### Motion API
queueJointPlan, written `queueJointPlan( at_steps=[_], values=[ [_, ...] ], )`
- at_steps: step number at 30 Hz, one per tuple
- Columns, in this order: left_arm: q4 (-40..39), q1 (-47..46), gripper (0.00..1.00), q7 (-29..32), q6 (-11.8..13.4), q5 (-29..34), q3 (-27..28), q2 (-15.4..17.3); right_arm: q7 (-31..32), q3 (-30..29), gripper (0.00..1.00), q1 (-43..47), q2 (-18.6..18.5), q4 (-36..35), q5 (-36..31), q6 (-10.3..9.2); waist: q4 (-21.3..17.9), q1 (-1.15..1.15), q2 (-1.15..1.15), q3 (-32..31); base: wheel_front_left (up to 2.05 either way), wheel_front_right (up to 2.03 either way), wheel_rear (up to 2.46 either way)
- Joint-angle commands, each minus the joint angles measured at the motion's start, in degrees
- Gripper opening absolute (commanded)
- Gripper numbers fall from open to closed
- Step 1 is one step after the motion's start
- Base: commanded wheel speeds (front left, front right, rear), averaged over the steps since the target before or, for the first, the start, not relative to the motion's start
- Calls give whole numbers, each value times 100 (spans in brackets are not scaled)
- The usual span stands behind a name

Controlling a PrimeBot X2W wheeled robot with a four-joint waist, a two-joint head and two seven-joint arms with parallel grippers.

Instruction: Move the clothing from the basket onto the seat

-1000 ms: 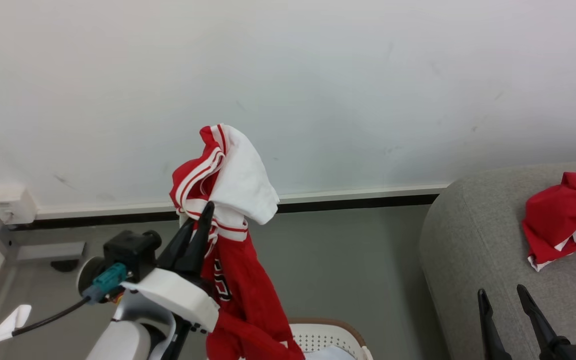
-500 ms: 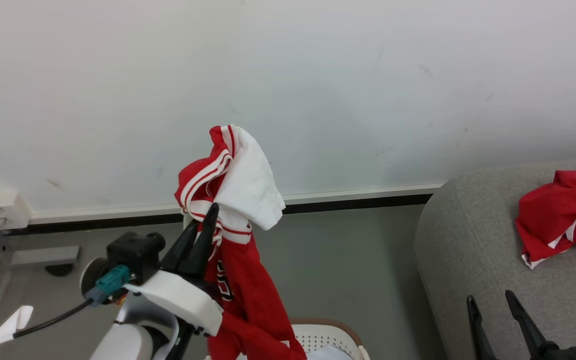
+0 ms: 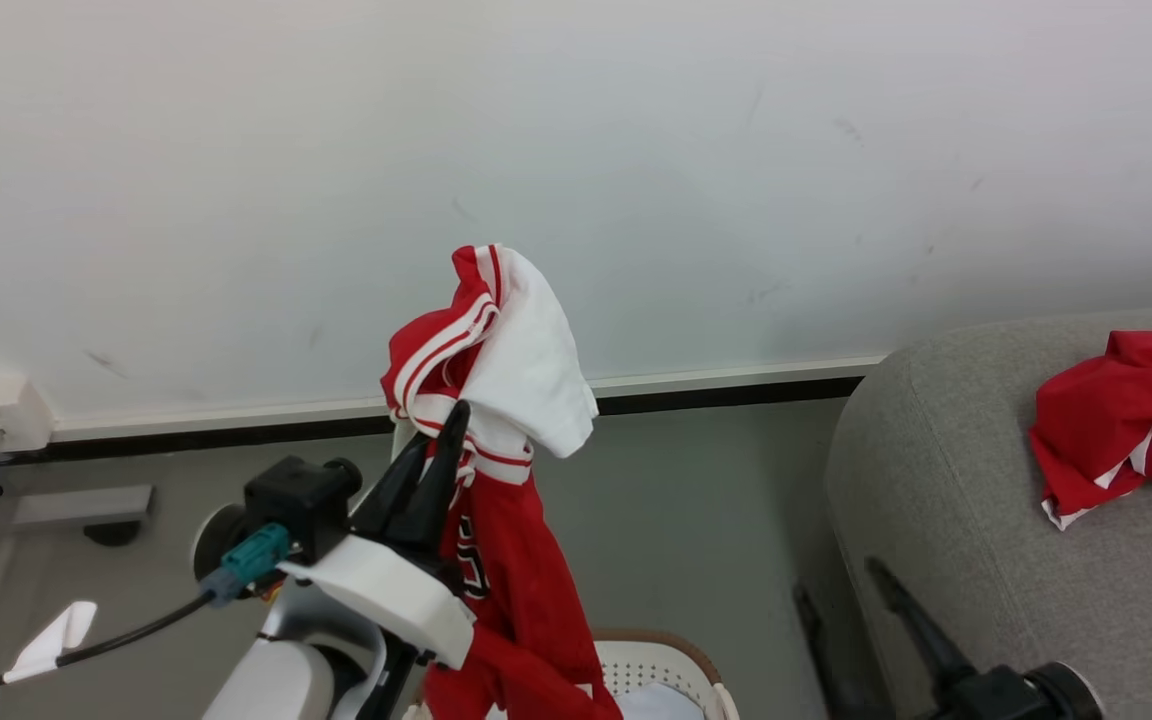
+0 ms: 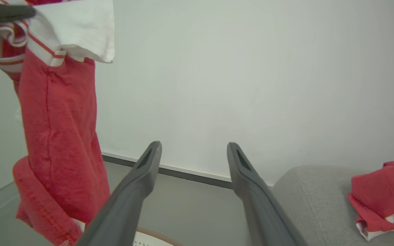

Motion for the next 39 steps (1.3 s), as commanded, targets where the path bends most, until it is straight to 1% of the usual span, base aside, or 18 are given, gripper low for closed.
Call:
queueJointPlan(
  at_steps=[1, 6, 11, 21, 25, 26, 27, 28, 32, 39],
  values=[
    [-39, -77, 0, 2, 3, -33, -1, -6, -17, 204, 100, -159, -12, 74, -1, -15, -2, 0, 0, 10, 0, 0, 0],
    [-18, -159, 0, 12, -11, -16, -107, -73, -17, 1171, 100, -710, -13, 491, 232, -15, 30, 0, 0, 40, 0, 0, 0],
    [18, -305, 0, 32, -76, 11, -283, -182, -17, 1828, 100, -1315, -12, 915, 558, -15, 145, 0, 0, 98, 0, 0, 0],
    [131, -656, 0, 64, -305, -9, -858, -573, -17, 2528, 100, -2180, -14, 1658, 1368, -15, 528, 0, 0, 187, 0, 0, 0],
    [164, -736, 0, 81, -334, -57, -1083, -683, -17, 2654, 100, -2437, -16, 2077, 1652, -15, 629, 0, 0, 188, 0, 0, 0],
    [176, -752, 0, 80, -327, -65, -1122, -701, -17, 2648, 39, -2499, -16, 2173, 1681, -15, 644, 0, 0, 186, 0, 0, 0],
    [176, -752, 0, 80, -327, -65, -1122, -701, -17, 2648, 39, -2499, -16, 2173, 1681, -15, 644, 0, 0, 186, 0, 0, 0],
    [191, -768, 0, 74, -322, -77, -1153, -718, -18, 2655, 0, -2538, -13, 2227, 1744, -15, 659, 0, 0, 185, 0, 0, 0],
    [290, -804, 0, 27, -296, -88, -1185, -735, -17, 2711, 0, -2607, -17, 2263, 1981, -15, 663, 0, 0, 177, 0, 0, 0],
    [389, -814, 0, -74, -231, -70, -1124, -644, -17, 2611, 0, -2643, -14, 2295, 2015, -15, 560, 0, 0, 189, 0, 0, 0]
  ],
)
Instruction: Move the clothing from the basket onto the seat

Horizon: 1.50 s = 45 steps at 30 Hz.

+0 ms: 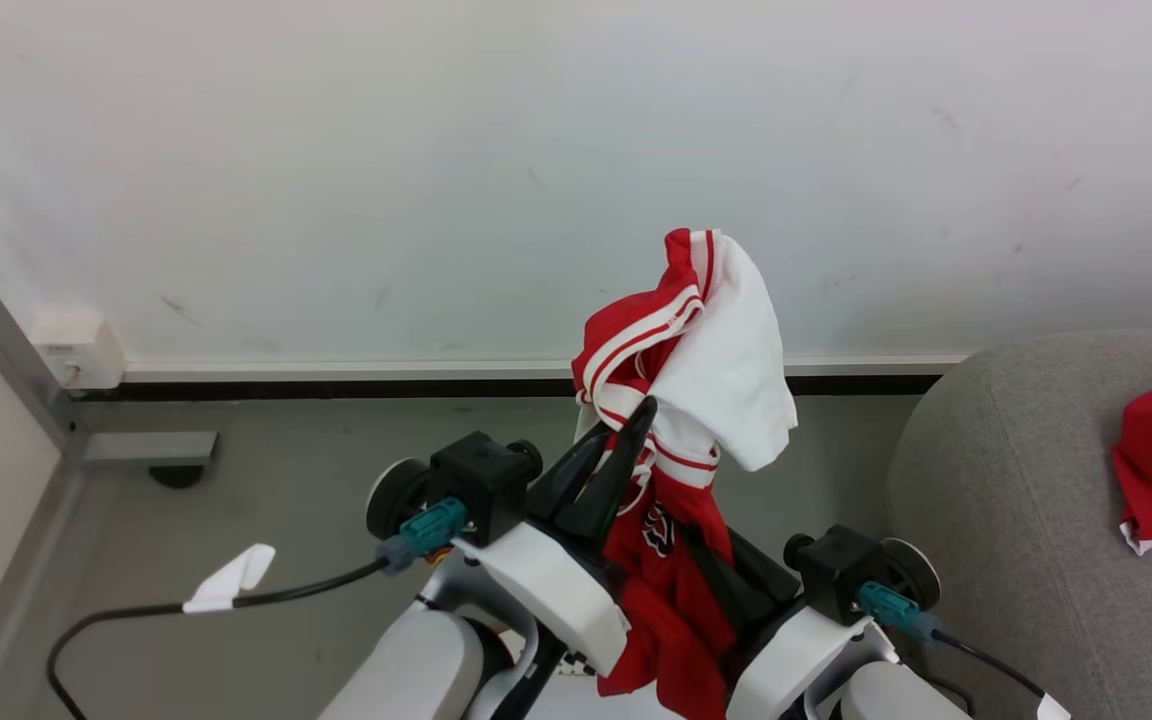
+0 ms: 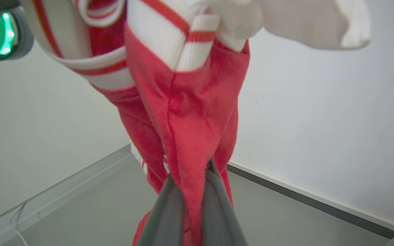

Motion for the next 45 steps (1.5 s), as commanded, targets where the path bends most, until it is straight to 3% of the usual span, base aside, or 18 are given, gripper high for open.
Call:
queueJointPlan(
  at_steps=[1, 3, 4, 5, 6, 7, 34, 40, 45],
  values=[
    [9, -44, 0, -33, 7, -46, 26, 53, -17, -23, 0, -75, -19, -14, 23, -15, -22, -1, 0, 2, 0, 0, 0],
    [33, -42, 0, -54, 31, -42, 27, 60, -17, -42, 0, -60, -19, -45, 15, -15, -55, -1, 0, 1, 0, 0, 0],
    [47, -42, 5, -63, 30, -47, 23, 63, -17, -54, 0, -50, -19, -59, 16, -15, -71, -1, 0, 0, 0, 0, 0],
    [59, -36, 34, -66, 30, -64, 22, 62, -18, -78, 0, -43, -19, -74, 19, -15, -87, -1, 0, -1, 0, 0, 0],
    [69, -29, 82, -63, 31, -78, 16, 65, -18, -109, 0, -33, -19, -86, 26, -15, -102, -1, 0, -3, 0, 0, 0],
    [84, -23, 100, -38, 25, -90, 4, 74, -18, -150, 0, -20, -19, -100, 28, -15, -117, -1, 0, -6, 0, 0, 0],
    [48, 101, 100, 32, 153, -137, -54, 254, -18, -912, 0, 21, -19, -138, -243, -15, -588, -1, 0, 26, 0, 0, 0],
    [10, 217, 100, -10, 176, -154, -46, 346, -18, -1166, 0, -34, -19, -256, -508, -15, -990, -1, 0, 125, 0, 0, 0],
    [-45, 352, 100, -74, 237, -139, -29, 448, -18, -1449, 0, -6, -19, -474, -834, -15, -1608, -1, 0, 244, 0, 0, 0]
  ],
)
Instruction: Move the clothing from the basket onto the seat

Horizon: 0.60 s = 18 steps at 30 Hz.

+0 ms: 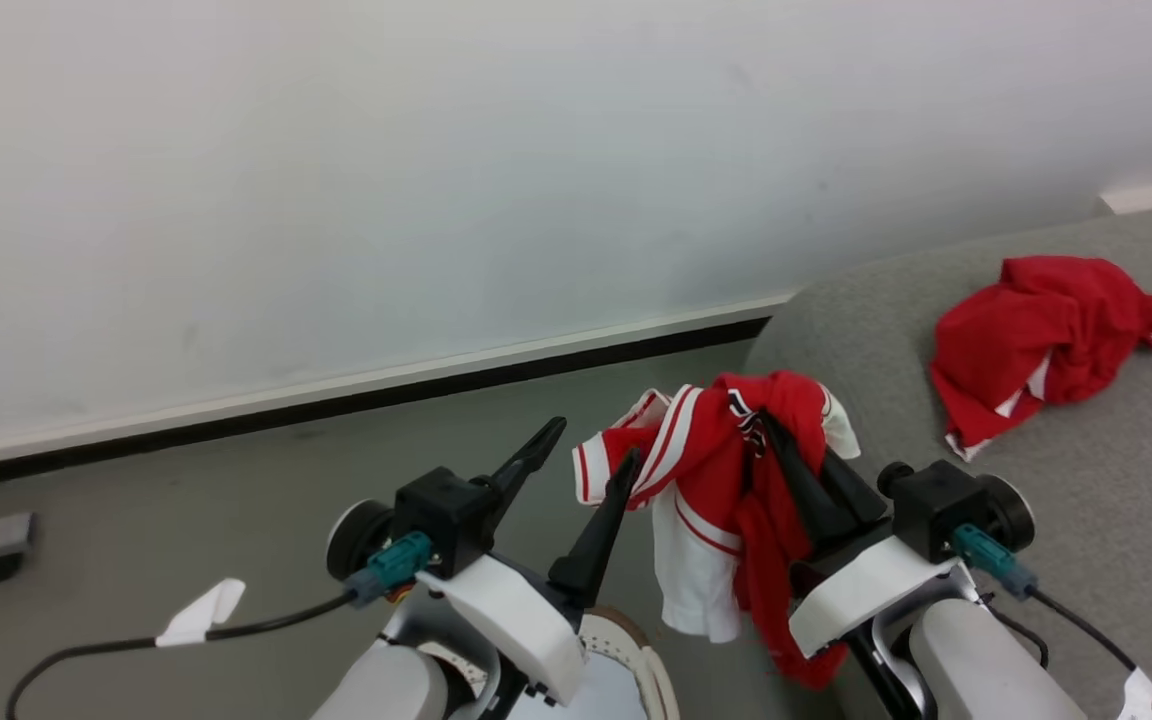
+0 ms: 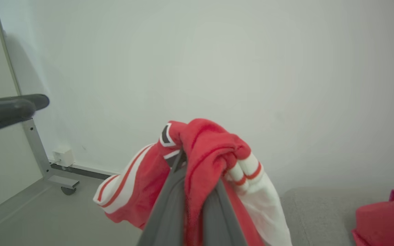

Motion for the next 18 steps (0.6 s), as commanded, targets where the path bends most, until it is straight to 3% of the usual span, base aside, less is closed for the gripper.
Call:
queueJointPlan(
  at_steps=[1, 9, 18],
  values=[
    [-39, 67, 100, -35, 7, 12, -18, 39, -20, -114, 0, -3, -18, -83, -108, -15, -436, 0, 0, 120, 0, 0, 0],
    [-58, 165, 100, -94, -4, 43, -147, 26, -20, -676, 0, 98, -63, -547, -611, -15, -1364, 0, 0, 296, 0, 0, 0],
    [-32, 146, 100, -113, -1, 95, -313, -32, -20, -1160, 0, 343, -395, -1207, -653, -15, -1817, 0, 0, 430, 0, 0, 0]
  ],
)
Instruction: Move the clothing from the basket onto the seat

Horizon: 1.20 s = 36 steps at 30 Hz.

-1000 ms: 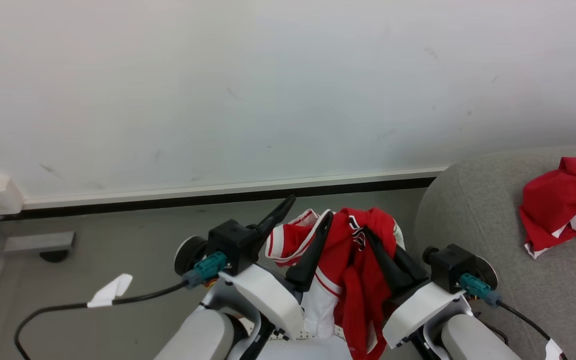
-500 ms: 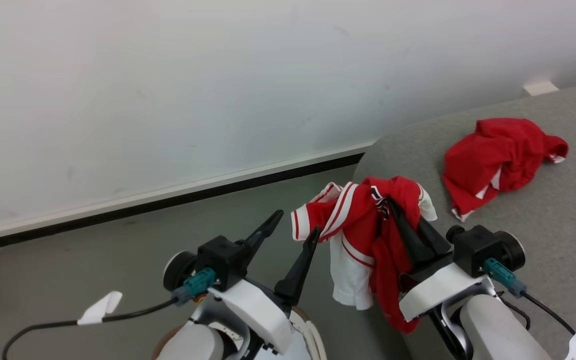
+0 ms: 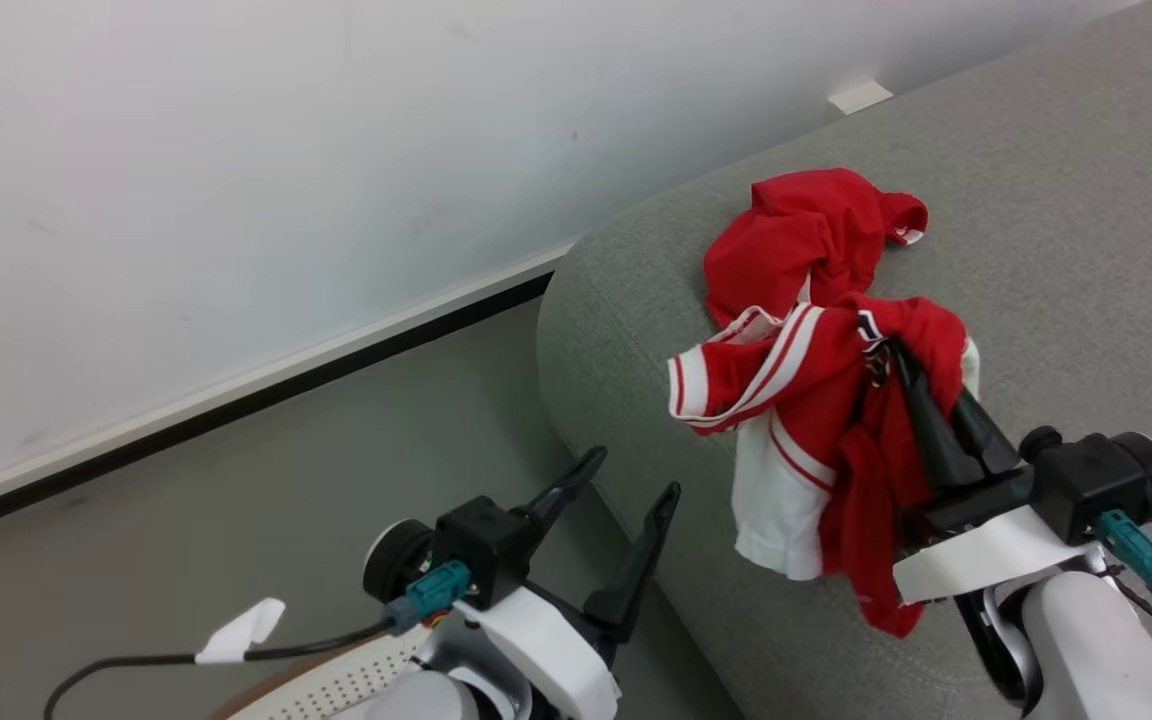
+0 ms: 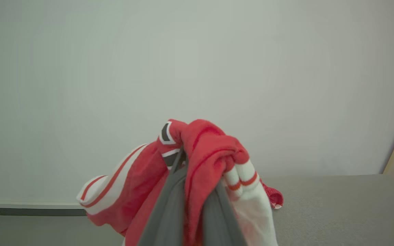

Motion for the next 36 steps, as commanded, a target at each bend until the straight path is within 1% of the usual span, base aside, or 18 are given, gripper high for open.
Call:
queueJointPlan(
  at_steps=[1, 4, 7, 11, 16, 20, 21, 25, 29, 32, 36],
  values=[
    [1, -1, 100, -23, 4, 82, -4, 29, -20, -78, 0, 81, -69, -100, -18, -15, -71, 0, -1, 101, 0, 0, 0],
    [-32, -122, 100, 30, -24, 131, -56, 31, -20, -217, 0, 92, -125, -216, 77, -15, -37, 0, -1, 255, 0, 0, 0],
    [-59, -244, 100, 97, -83, 158, -127, 48, -20, -373, 0, -159, -224, -218, 137, -15, 73, 0, -1, 511, 0, 0, 0],
    [-101, -508, 100, 222, -194, 225, -244, 50, -19, -704, 0, -641, -384, -103, 231, -15, 366, 0, -1, 971, 0, 0, 0],
    [-88, -847, 100, 233, -305, 294, -327, -12, -20, -1271, 0, -1518, -783, 214, 428, -15, 874, 0, -1, 1522, 0, 0, 0],
    [-67, -1096, 100, 247, -381, 338, -394, -45, -18, -1886, 0, -2270, -1225, 690, 486, -15, 1276, 0, -1, 1971, 0, 0, 0],
    [-67, -1096, 100, 247, -381, 338, -394, -45, -18, -1886, 0, -2270, -1225, 690, 486, -15, 1276, 0, -1, 1971, 0, 0, 0],
    [-56, -1287, 100, 199, -387, 355, -384, -72, 9, -2701, 0, -3035, -1678, 1401, 489, -15, 1604, 0, -1, 2331, 0, 0, 0],
    [-26, -1405, 100, 101, -377, 350, -365, -112, 32, -3526, 0, -3398, -2009, 2328, 66, -14, 1879, 0, -1, 2597, 0, 0, 0],
    [32, -1440, 100, 34, -388, 342, -376, -115, 14, -4021, 0, -3437, -2014, 2978, -324, -15, 2004, 0, -1, 2697, 0, 0, 0],
    [129, -1453, 100, -37, -328, 309, -311, -73, -17, -4558, 0, -3246, -1775, 3619, -732, -15, 2056, 0, -1, 2749, 0, 0, 0]
  ],
)
